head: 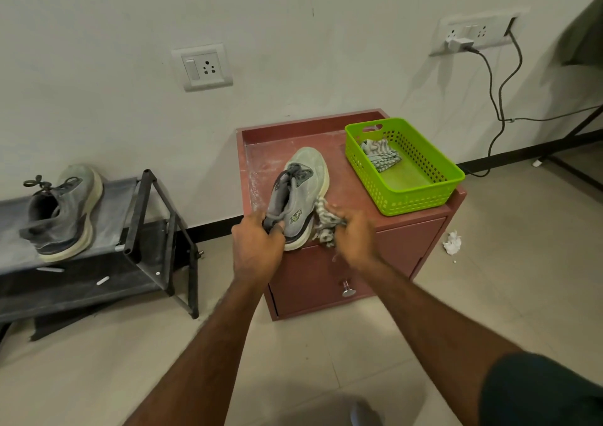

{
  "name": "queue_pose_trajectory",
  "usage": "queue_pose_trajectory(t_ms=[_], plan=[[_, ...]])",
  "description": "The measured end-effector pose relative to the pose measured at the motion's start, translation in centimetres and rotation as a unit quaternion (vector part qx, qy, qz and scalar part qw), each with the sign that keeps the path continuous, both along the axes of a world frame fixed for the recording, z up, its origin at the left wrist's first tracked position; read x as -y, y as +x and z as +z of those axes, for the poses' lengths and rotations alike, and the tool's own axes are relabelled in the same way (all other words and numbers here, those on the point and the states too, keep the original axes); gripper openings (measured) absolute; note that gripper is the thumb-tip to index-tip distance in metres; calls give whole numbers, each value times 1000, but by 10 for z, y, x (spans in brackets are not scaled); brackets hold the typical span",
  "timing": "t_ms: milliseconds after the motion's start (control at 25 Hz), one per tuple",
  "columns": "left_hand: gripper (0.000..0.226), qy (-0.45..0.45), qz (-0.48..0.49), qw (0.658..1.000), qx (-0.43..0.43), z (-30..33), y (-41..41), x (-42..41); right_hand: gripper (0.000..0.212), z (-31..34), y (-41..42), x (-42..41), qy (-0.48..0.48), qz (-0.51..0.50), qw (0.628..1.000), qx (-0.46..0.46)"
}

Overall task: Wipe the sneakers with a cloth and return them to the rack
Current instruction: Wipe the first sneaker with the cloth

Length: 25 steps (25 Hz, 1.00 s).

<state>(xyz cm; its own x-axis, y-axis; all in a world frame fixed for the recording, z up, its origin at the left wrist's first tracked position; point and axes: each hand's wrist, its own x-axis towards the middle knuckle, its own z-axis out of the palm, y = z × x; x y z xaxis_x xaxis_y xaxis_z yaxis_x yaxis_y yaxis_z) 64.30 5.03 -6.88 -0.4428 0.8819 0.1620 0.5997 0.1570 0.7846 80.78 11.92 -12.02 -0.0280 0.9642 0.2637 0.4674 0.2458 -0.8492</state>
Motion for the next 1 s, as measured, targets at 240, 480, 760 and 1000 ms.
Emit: queue_pose_trajectory(t_ms=[240,480,760,1000], plan=[[10,15,26,999,-28,-1,1,-8,67,0,-17,37,59,182,981,-10],[11,5,34,999,-37,-1,6,-2,61,12,2,6,30,68,997,9],[9,10,13,999,-47,0,5,5,56,6,13,-17,30,-9,998,51],[8,13,8,999,-49,2,9,7,53,4,5,-2,90,140,982,88]])
